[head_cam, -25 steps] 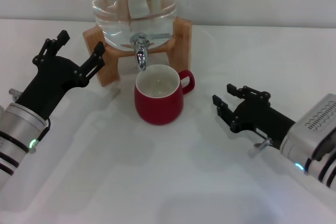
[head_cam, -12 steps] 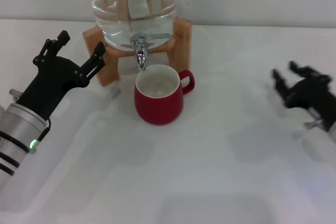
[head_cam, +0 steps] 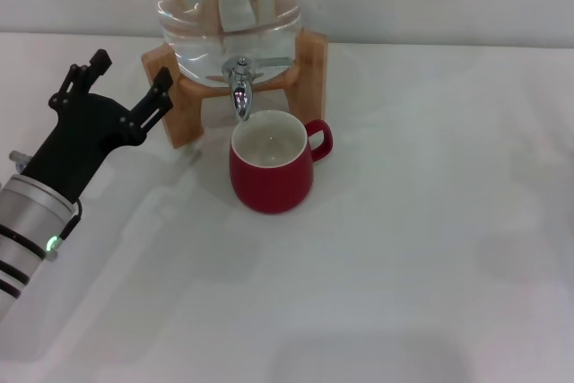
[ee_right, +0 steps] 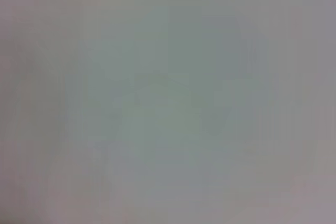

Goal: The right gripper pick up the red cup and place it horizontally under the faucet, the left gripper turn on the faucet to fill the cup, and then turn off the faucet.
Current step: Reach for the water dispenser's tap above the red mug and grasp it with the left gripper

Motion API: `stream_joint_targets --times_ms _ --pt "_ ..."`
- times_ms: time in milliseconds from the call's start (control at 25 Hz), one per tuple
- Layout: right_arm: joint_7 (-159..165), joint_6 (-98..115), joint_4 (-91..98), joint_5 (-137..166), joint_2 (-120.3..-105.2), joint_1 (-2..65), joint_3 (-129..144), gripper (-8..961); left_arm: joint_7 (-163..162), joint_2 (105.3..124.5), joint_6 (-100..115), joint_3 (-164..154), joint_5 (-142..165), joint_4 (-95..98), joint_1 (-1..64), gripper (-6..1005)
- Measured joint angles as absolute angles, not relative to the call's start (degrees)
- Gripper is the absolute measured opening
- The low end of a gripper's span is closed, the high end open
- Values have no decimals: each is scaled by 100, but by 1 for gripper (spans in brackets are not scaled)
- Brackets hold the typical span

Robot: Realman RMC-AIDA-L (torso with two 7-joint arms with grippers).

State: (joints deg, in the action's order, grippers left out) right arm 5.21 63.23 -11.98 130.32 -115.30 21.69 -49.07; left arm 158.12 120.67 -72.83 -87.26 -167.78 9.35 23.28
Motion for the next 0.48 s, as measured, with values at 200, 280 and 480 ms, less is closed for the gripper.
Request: stream_joint_targets --times_ms 200,280,480 --pt "538 6597 -1195 12965 -11539 1968 -5041 404 15812 12053 -7287 -8702 -16778 934 2329 890" --pt "539 6739 -1195 12934 -11541 1909 -5045 404 15812 12051 -7288 -8701 -16778 942 2329 890" --pt "539 7224 -1195 12890 -11560 1781 -5005 404 15812 12067 -7345 -8701 -16778 939 2312 890"
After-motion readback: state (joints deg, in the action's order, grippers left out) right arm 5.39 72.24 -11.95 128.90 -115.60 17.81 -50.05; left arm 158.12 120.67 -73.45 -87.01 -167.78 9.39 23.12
